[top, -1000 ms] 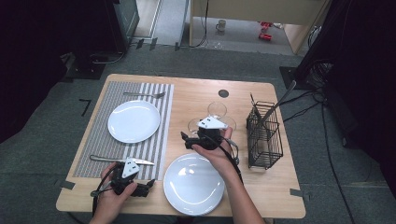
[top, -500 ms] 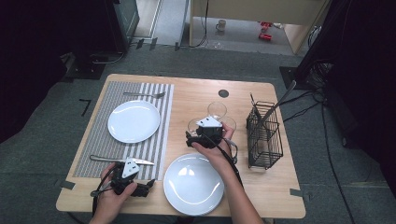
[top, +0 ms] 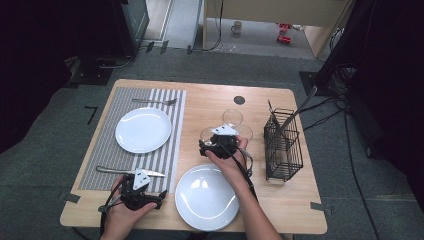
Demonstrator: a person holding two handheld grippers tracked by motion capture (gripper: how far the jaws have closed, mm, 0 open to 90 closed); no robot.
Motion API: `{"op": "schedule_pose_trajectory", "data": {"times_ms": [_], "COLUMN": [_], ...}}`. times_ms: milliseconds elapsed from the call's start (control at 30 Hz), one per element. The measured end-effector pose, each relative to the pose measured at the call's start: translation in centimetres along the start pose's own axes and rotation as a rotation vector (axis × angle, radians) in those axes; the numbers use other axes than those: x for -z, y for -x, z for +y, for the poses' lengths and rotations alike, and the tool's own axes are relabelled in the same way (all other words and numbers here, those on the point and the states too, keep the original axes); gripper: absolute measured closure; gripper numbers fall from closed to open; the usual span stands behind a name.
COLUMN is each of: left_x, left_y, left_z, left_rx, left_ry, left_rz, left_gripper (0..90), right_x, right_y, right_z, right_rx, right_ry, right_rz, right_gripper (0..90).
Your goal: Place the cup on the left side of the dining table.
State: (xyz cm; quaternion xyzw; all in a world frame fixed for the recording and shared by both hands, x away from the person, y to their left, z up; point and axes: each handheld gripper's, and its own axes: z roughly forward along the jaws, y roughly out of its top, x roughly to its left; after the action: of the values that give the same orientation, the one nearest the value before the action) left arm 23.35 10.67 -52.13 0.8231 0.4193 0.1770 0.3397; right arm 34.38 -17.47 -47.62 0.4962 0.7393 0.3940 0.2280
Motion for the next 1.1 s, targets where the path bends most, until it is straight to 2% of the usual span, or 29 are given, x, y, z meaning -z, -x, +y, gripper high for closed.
{"op": "schedule_pose_trajectory", "data": {"times_ms": [100, 233, 433, 500, 700, 800, 933, 1100], "left_x": [0.2, 0.4, 2.1, 2.6, 2.7, 2.6, 2.1, 1.4], "left_y": [0.0, -0.2, -1.3, -1.5, -1.5, -1.2, -0.5, 0.3], "left_z": [0.1, 0.0, 1.1, 1.8, 4.0, 5.4, 7.2, 8.9], "left_rx": [0.004, 0.011, 0.036, 0.033, 0.006, -0.014, -0.068, -0.097], "left_ry": [-0.023, -0.012, 0.073, 0.098, 0.155, 0.191, 0.228, 0.279], "left_rz": [0.006, 0.002, -0.001, -0.033, -0.083, -0.121, -0.173, -0.233], "left_gripper": [0.0, 0.0, 0.0, 0.0, 0.0, 0.0, 0.0, 0.0], "right_x": [0.3, 1.0, 2.6, 3.0, 4.2, 4.7, 5.4, 6.2], "right_y": [0.2, 0.0, -0.2, -0.3, -0.6, -0.8, -1.2, -1.9], "right_z": [0.0, 0.2, 0.8, 1.0, 1.8, 2.1, 2.5, 2.9], "right_rx": [-0.017, -0.005, 0.01, 0.019, 0.01, 0.016, 0.027, 0.045], "right_ry": [-0.003, 0.012, 0.035, 0.038, 0.059, 0.063, 0.073, 0.077], "right_rz": [0.028, 0.04, 0.063, 0.072, 0.113, 0.126, 0.137, 0.165], "right_gripper": [17.8, 17.8, 17.8, 17.8, 17.8, 17.8, 17.8, 17.8]}}
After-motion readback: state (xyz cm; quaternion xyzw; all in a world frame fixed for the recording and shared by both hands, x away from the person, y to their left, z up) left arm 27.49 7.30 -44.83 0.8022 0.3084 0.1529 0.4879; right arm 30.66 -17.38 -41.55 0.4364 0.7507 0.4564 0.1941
